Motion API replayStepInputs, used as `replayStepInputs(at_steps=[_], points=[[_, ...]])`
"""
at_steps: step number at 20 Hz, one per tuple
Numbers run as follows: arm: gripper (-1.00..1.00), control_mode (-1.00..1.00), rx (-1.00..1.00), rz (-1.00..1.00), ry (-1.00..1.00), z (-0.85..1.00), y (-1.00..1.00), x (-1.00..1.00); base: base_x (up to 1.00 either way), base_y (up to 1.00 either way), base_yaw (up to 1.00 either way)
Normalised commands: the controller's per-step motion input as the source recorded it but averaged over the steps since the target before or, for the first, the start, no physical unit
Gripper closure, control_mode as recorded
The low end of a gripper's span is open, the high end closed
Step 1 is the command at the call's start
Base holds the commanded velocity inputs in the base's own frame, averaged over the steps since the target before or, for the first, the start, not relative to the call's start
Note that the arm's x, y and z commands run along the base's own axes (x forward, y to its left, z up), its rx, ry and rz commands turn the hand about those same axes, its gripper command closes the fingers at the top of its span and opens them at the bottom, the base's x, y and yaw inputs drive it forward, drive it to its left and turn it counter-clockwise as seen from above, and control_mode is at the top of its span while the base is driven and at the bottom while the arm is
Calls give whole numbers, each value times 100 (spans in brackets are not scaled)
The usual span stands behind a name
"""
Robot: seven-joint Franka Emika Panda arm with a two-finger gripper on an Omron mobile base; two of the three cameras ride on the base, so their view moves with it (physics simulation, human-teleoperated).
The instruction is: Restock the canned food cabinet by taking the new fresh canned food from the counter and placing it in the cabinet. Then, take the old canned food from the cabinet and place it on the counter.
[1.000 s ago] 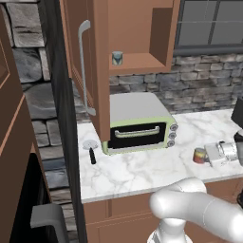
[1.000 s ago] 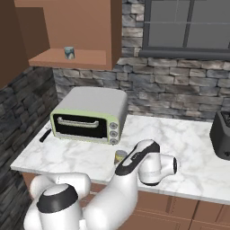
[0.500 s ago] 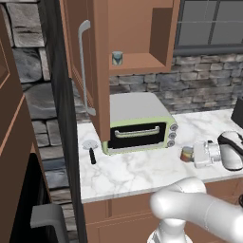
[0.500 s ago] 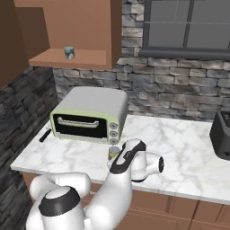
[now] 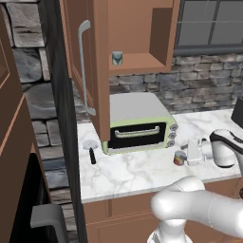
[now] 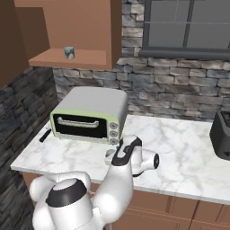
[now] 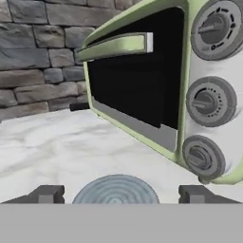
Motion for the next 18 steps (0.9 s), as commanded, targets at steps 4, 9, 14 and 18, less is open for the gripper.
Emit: replayStepInputs(at_steps=[4,9,14,18], points=[[-100,-100,3,0,-6,36,0,-2,0,0,0],[-100,-100,7,0,-10,93,-2,-45,0,0,0],[-100,-100,6,0,-18,100,0,-88,0,0,0],[-100,-100,0,-2,-29,100,22,-100,0,0,0]])
